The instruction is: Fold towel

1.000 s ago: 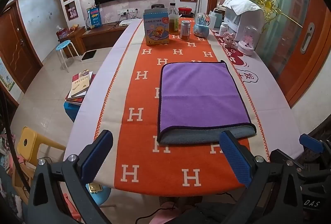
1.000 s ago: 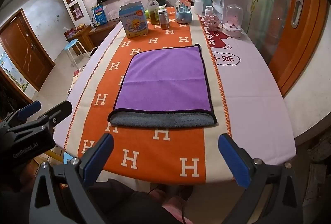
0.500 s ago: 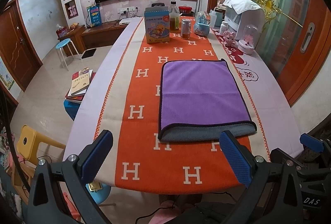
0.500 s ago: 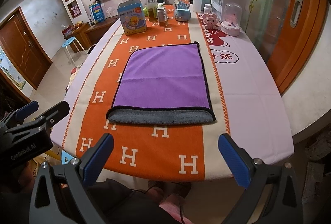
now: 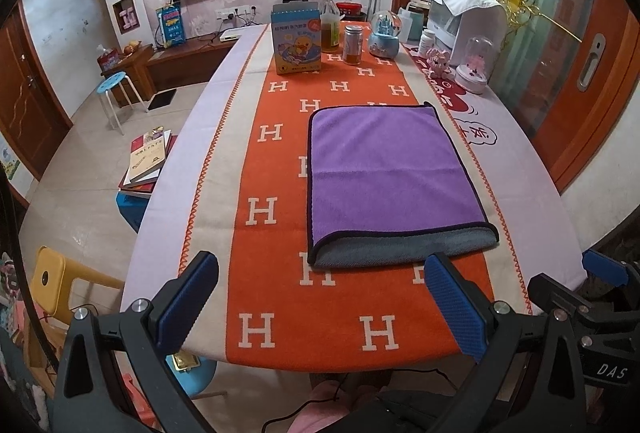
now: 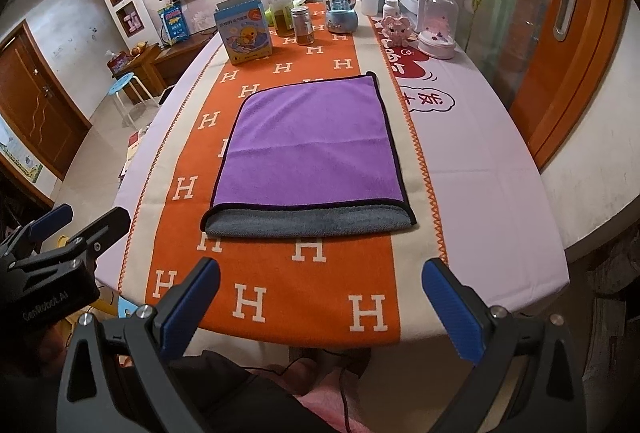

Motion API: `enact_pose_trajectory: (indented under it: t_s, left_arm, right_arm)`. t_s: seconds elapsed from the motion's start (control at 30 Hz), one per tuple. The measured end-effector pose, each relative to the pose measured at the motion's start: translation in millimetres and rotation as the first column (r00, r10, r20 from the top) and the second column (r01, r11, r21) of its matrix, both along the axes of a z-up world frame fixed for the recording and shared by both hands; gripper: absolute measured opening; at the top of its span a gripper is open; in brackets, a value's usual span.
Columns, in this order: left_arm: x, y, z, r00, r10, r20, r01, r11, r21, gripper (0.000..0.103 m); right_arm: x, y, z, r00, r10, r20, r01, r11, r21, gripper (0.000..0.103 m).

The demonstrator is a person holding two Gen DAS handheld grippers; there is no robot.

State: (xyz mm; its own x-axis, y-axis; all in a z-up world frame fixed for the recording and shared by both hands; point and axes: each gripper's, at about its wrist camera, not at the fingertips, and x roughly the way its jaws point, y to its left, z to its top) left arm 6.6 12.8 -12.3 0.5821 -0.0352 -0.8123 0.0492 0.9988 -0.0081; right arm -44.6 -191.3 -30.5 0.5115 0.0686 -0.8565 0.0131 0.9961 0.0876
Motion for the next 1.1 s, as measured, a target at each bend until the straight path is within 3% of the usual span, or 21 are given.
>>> enact_pose_trajectory:
  t_s: [0.57, 0.8, 1.1]
  left_arm:
    - [40, 21, -27, 0.990, -0.114, -0.087, 0.112, 0.993, -0.027, 0.102]
    - [56, 12, -47, 0.977, -0.161, -0.138, 0.160, 0.987, -0.023, 0.102]
    - [78, -2, -82, 0.968, -0.144, -0.208, 0.150, 0.989, 0.016, 0.102]
  right_arm:
    - [17, 16, -17, 0.996, -0.081, -0.048, 0.080, 0.997, -0.025, 0.101]
    - [25, -2, -33, 0.994, -0.095, -0.046, 0.093, 0.995, -0.036, 0.101]
    - [46, -32, -66, 0.999, -0.043, -0.027, 0.042, 0.999, -0.033, 0.101]
